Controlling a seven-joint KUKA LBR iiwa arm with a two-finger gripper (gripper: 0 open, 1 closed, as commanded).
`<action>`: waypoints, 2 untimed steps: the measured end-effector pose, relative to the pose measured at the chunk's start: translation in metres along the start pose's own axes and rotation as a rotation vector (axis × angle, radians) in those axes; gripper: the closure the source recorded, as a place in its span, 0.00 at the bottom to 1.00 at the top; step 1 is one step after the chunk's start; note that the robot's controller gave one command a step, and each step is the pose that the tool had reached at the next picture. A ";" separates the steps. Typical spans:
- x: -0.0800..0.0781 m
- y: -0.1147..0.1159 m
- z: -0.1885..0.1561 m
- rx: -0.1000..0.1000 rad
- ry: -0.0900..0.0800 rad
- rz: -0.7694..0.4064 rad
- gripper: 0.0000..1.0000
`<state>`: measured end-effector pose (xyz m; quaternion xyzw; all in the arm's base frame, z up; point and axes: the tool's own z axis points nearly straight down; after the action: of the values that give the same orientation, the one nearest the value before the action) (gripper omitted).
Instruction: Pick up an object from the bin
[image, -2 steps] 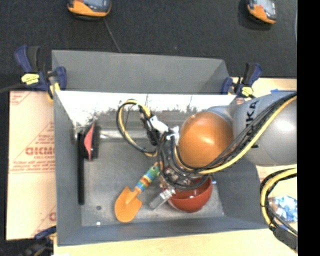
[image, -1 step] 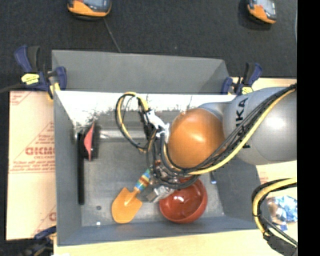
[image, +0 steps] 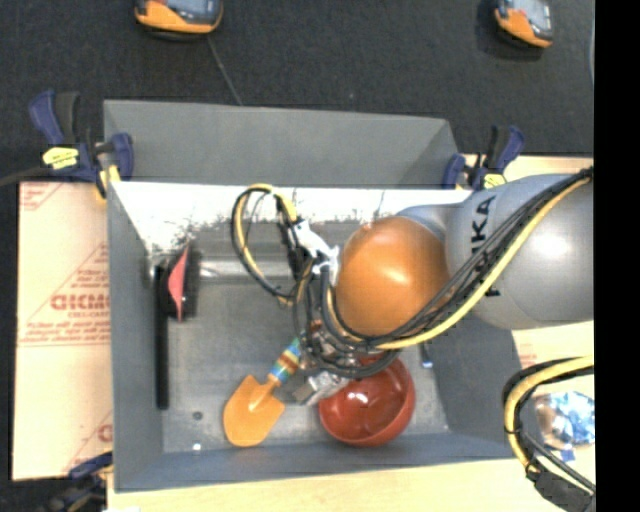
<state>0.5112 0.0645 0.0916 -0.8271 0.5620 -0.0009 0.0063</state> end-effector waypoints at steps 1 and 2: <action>0.003 0.000 0.007 0.001 0.000 -0.038 1.00; 0.004 0.002 0.014 0.003 -0.001 -0.031 1.00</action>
Offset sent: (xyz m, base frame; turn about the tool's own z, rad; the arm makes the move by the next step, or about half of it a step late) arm -0.0034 -0.0068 -0.0216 0.0087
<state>0.5105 0.0603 0.0773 -0.8358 0.5490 -0.0013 0.0079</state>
